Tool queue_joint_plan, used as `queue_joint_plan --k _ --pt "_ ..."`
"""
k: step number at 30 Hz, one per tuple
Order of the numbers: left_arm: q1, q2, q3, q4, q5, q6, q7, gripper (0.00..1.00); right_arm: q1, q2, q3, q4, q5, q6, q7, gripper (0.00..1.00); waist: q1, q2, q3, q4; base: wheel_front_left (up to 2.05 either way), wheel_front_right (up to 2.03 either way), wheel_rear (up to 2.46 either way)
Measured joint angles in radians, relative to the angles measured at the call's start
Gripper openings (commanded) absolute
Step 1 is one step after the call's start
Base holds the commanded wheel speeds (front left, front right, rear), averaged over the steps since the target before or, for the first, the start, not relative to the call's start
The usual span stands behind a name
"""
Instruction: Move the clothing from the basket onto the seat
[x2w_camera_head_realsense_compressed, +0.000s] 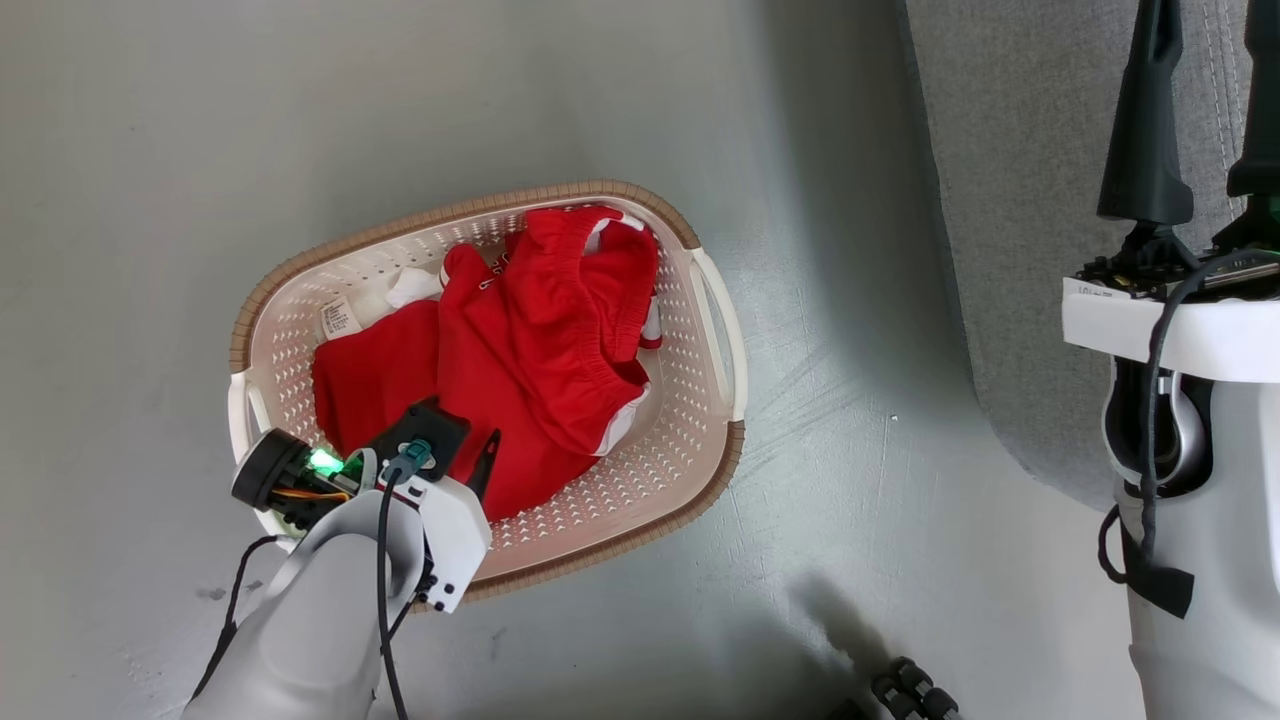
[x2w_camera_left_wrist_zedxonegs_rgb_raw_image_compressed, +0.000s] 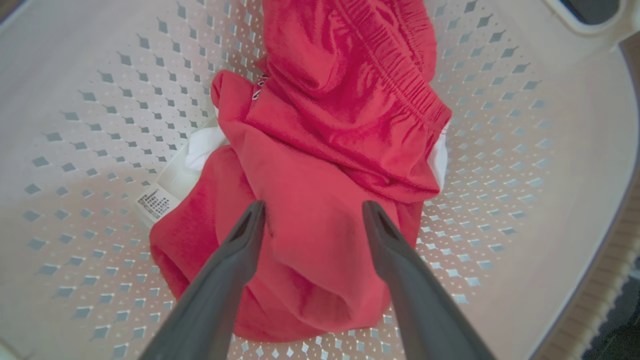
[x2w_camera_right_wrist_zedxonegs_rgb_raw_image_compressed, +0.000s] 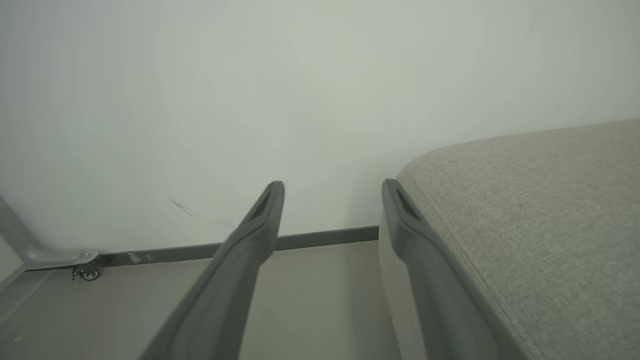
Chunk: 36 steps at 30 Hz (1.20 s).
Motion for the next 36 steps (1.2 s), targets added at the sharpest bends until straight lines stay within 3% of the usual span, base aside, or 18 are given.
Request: queue_joint_plan --k 6,8,9,36 --pt "-0.008 -0.001 -0.002 0.030 0.000 0.004 0.021 1.00 -0.001 -0.001 0.006 0.006 0.004 0.000 0.000 1.00 0.0000 0.0000 0.003 -0.004 0.00 0.00 0.00" --pt "-0.010 -0.003 -0.005 0.038 0.000 0.000 0.021 0.21 -0.004 -0.001 0.006 0.008 0.004 0.000 0.000 1.00 0.0000 0.0000 0.002 -0.004 0.00 0.00 0.00" --pt "-0.011 -0.005 -0.008 0.043 0.000 -0.002 0.022 0.00 -0.007 -0.001 0.006 0.008 0.004 0.000 0.000 1.00 0.0000 0.0000 0.001 -0.004 0.00 0.00 0.00" --pt "-0.052 -0.037 -0.008 -0.004 -0.029 -0.021 -0.060 0.00 -0.020 -0.002 -0.006 0.034 -0.006 0.000 -0.001 1.00 0.0000 0.0000 -0.078 0.024 0.00 0.00 0.00"
